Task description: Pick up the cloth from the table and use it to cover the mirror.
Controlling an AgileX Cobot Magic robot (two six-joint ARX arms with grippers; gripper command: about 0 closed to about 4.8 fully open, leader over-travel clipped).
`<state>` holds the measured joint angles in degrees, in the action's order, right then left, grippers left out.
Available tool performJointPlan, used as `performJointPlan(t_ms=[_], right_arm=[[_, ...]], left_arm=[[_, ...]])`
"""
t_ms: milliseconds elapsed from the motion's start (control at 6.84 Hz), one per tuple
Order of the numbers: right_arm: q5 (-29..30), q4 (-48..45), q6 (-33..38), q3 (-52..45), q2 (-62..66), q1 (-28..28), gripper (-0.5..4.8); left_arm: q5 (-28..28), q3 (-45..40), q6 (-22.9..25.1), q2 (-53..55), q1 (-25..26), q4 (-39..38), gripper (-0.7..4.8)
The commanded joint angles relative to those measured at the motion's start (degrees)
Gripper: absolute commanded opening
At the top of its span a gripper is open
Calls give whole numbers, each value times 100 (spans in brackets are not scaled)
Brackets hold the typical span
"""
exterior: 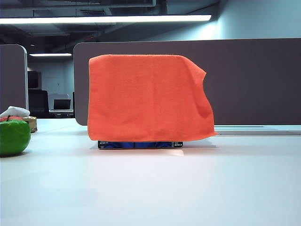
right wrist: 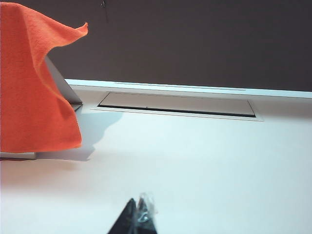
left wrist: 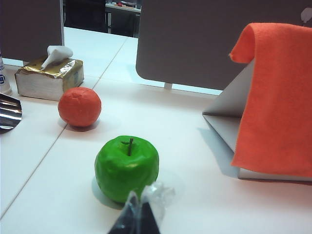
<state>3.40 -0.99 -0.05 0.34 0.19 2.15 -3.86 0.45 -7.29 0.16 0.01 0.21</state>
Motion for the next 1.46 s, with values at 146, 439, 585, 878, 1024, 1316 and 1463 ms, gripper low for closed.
performJointPlan(t_ms=[146,439,585,878,1024,1316,1463], right_arm=[[-26,-92,-11,-7,-7,0,-5],[-26,-94,-11,-7,-7,0,-5],[-26,-94,-11,-7,-7,0,-5],[-28,-94,-11,-7,-7,0,-5],[-28,-92,-11,-7,-7,0,-5],[-28,-92,-11,-7,-7,0,-5],[-28,-92,-11,-7,-7,0,-5]], left_arm=[[-195,17,339,4,7,83,-6],[-264,17,787,4,4,267,-6],[-264,17,1147,4,7,415,-6],[-240,17,1558,4,7,566,-6],[-243,17,1561,4,7,535,-6],[-267,17,1545,4,7,328,-6],[-264,17,1545,4,7,328,-6]])
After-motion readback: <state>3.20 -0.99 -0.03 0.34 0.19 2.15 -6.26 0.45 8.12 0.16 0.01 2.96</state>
